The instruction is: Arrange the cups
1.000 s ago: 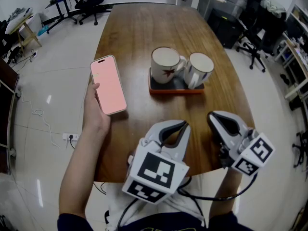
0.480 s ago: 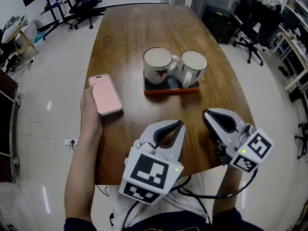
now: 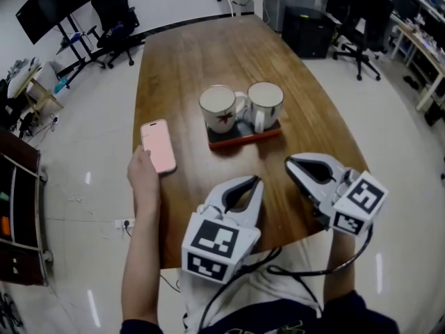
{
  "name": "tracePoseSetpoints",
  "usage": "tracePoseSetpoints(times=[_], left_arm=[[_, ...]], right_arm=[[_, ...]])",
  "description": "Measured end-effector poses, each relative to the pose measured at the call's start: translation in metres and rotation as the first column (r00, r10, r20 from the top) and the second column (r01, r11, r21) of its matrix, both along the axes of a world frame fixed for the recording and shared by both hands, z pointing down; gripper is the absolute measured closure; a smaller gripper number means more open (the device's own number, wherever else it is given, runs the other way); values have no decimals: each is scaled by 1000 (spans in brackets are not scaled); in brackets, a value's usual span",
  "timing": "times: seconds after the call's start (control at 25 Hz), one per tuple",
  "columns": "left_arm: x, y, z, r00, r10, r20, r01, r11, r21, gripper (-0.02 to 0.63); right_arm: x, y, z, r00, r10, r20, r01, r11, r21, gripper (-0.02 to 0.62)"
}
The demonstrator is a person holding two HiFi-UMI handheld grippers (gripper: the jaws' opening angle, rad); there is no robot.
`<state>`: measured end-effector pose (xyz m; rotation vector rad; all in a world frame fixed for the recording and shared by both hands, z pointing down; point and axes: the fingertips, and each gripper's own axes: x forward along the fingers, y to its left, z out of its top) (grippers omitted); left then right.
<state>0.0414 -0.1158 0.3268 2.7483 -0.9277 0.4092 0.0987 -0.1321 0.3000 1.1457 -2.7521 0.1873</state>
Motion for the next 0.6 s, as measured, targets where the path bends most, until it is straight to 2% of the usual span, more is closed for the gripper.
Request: tracePoseSetpoints(times=[0.6], left_arm=[[1,-4,1,1000,-1,-8,1,1000,-6,601]], right_arm=[[1,-4,8,1000,3,7,-2,1000,-7,595]])
